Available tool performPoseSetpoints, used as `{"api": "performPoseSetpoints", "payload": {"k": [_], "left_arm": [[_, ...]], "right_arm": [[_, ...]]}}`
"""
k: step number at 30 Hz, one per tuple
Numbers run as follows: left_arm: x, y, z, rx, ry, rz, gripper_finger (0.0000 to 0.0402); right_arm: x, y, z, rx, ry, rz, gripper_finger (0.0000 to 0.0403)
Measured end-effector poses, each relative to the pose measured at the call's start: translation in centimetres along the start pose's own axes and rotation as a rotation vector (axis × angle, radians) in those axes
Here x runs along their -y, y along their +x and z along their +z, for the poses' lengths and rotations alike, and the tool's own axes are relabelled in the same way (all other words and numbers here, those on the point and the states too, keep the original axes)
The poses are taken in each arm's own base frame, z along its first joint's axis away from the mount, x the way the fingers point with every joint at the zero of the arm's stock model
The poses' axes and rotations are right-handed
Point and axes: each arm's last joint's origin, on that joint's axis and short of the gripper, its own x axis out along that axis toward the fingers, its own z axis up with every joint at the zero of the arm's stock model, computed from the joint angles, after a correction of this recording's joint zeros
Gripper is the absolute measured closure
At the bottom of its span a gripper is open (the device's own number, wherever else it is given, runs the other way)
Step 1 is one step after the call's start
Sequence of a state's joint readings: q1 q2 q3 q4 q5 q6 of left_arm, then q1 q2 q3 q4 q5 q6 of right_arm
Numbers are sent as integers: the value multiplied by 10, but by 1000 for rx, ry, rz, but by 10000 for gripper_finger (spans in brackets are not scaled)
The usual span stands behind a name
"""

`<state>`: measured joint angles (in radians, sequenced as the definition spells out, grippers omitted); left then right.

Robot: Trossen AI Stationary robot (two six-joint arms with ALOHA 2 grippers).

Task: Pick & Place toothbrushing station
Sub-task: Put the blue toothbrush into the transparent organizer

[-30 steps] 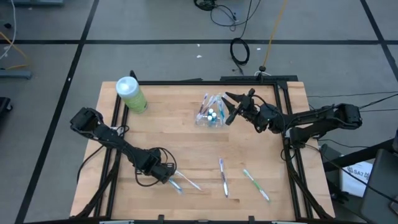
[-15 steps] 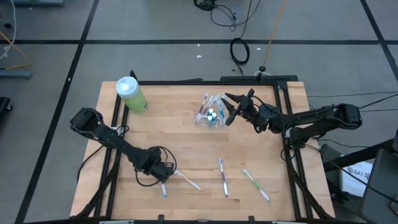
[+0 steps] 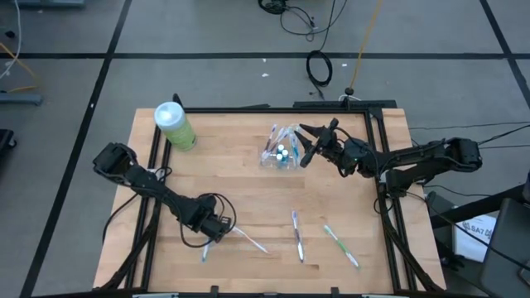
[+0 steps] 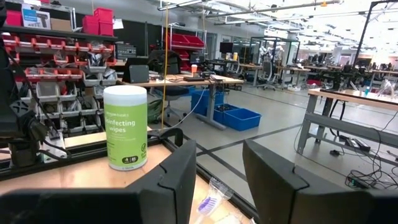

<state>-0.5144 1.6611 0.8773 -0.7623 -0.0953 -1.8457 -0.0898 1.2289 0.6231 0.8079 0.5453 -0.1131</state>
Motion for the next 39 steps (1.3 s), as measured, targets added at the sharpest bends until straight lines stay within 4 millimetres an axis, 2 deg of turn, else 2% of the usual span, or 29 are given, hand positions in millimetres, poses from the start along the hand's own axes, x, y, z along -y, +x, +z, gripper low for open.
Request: {"api": "performPoseSetpoints", "payload": {"k": [4, 9, 19, 23, 28, 34, 39], "left_arm": [[-4, -10, 6, 83, 37, -20, 378], [-9, -43, 13, 183, 84, -72, 393], [-7, -114, 41, 706, 281, -303, 374], [2, -133, 58, 894, 340, -338, 373], [27, -148, 87, 1040, 505, -350, 372], [48, -160, 131, 1157, 568, -446, 372], [58, -154, 167, 1235, 598, -423, 371]], "right_arm": [[0, 0, -2, -16, -10, 2, 275], [0, 0, -2, -17, -10, 2, 275], [0, 0, -2, -17, 42, 2, 275], [0, 0, -4, -36, 60, 3, 275], [-1, 0, -7, -62, 71, 4, 275], [-1, -2, -18, -169, 83, 4, 275], [-1, -4, -30, -279, 96, -4, 275]]}}
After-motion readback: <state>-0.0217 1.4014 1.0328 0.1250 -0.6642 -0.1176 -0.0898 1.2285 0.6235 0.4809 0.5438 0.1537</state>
